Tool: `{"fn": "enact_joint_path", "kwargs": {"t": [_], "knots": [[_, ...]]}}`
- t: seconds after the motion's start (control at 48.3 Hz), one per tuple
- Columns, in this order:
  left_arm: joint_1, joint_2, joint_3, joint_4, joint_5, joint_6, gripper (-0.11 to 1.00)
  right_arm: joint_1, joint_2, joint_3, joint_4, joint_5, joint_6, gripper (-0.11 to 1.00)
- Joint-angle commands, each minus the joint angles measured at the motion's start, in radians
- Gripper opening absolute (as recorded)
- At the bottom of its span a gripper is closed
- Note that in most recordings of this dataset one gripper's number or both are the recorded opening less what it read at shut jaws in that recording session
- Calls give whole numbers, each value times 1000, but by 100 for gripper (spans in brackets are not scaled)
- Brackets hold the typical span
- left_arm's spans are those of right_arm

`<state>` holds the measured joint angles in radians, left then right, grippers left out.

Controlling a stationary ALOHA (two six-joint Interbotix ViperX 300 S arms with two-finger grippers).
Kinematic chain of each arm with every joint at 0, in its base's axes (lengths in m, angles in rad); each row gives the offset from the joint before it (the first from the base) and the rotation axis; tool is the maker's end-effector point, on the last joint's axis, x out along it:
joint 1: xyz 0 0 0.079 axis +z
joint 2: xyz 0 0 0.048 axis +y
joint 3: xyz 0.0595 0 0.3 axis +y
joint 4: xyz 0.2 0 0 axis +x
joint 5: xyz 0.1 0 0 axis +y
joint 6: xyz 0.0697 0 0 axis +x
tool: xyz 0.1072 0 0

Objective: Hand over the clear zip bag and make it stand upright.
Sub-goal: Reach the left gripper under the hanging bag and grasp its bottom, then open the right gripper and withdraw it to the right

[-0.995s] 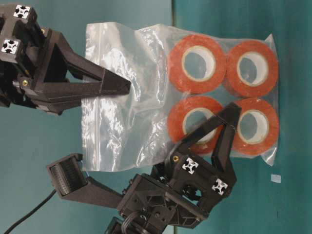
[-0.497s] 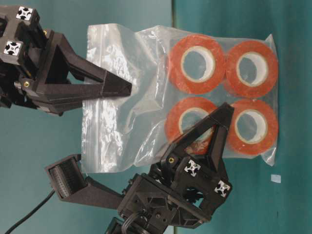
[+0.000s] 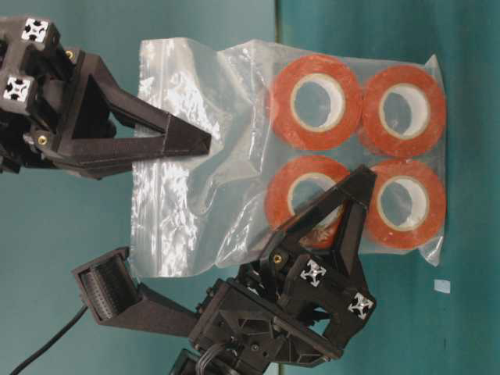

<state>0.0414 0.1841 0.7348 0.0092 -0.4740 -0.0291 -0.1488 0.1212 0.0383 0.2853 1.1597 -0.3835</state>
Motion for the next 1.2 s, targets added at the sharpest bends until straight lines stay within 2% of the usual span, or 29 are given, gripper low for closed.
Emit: {"fn": "enact_joint_path", "kwargs": {"t": [0.0, 0.062, 0.124, 0.207, 0.311, 0.373, 0.414, 0.663, 0.974, 1.181], "knots": [[2, -6, -2, 0, -6, 3, 24, -2, -26, -6, 3, 3, 29, 2], [2, -8, 0, 0, -5, 2, 25, -3, -29, -6, 2, 2, 41, 8], [2, -8, 2, 0, -6, 2, 24, -2, -32, -6, 5, -3, 49, 19], [3, -9, 3, 0, -6, 3, 24, 0, -40, -6, 6, -11, 57, 40], [2, -9, 6, 0, -6, 3, 24, 5, -51, -3, 5, -34, 80, 71], [3, -11, 6, 0, -6, 3, 24, 8, -64, 5, 3, -52, 86, 85], [3, -11, 5, 2, -6, 3, 24, 9, -77, 14, 3, -67, 94, 90], [2, -11, 5, 0, -6, 3, 24, 9, -176, 87, 2, -144, 130, 88], [2, -11, 6, 0, -2, 3, 24, 3, -325, 247, 2, -327, 149, 88], [2, -11, 6, 0, 2, 3, 24, -3, -397, 341, 2, -382, 183, 88]]}}
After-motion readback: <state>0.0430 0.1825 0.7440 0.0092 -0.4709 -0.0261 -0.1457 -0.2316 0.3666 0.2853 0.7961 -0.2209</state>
